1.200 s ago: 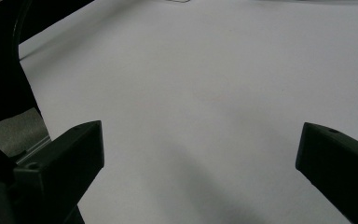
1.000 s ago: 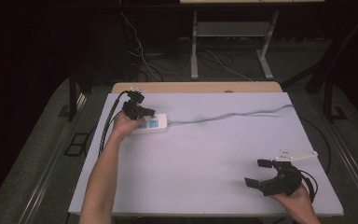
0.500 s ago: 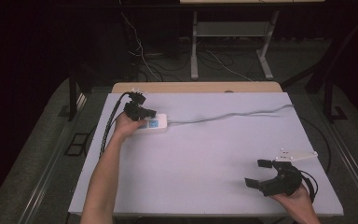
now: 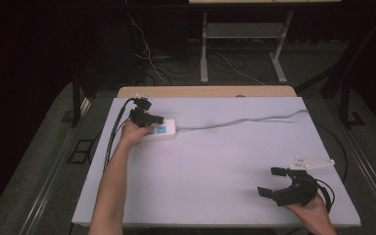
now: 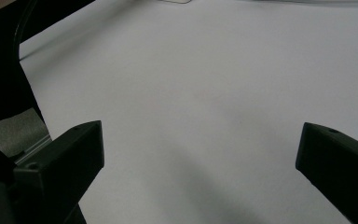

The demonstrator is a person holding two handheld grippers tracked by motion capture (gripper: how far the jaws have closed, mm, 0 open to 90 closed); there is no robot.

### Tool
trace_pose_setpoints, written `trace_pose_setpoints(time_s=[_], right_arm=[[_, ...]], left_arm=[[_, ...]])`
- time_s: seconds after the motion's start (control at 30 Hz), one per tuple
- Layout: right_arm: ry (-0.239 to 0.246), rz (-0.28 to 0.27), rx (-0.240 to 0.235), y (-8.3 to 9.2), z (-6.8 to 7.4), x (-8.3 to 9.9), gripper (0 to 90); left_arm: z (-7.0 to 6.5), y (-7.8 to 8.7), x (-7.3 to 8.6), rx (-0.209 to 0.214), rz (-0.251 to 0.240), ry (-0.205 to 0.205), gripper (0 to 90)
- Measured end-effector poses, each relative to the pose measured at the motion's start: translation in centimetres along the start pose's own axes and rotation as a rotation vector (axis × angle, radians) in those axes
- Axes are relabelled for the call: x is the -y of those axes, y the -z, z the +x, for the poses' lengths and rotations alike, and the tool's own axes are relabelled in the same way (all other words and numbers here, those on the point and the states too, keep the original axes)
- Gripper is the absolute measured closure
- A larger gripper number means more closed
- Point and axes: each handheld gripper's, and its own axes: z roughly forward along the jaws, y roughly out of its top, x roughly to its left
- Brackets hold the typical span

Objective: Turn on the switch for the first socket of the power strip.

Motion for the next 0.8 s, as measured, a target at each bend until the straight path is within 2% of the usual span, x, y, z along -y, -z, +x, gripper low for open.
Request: trace_pose_setpoints(time_s=[0.07,0.1,0.2,0.33,0.4,0.53,0.67,0.8], right_arm=[[0.001,-0.001,0.001,0.04,0.02,-0.02,0.6],[0.001,-0.001,0.001,0.04,0.03,-0.03,0.6],[0.006,-0.002,0.001,0.08,0.08,-0.08,0.6],[0.008,-0.003,0.000,0.16,0.15,-0.06,0.6],[0.009,-0.007,0.001,0.31,0.18,-0.04,0.6],[0.007,-0.009,0.006,0.51,0.02,0.08,0.6],[0.005,-0.007,0.009,0.41,0.00,0.01,0.6],[0.008,0.000,0.007,0.18,0.10,-0.03,0.6]], left_arm=[[-0.08,-0.28,-0.05,0.032,0.002,0.030,90.0],[-0.16,-0.36,-0.08,0.022,-0.003,0.040,90.0],[-0.42,-0.40,-0.24,0.001,0.003,0.032,90.0],[-0.06,-0.37,0.06,0.012,-0.002,0.074,90.0],[-0.12,-0.35,0.16,0.007,-0.008,0.066,90.0],[0.11,-0.36,0.35,0.024,-0.024,0.095,90.0],[0.11,-0.35,0.27,0.024,-0.021,0.084,90.0],[0.14,-0.35,0.38,0.027,-0.031,0.092,89.9]])
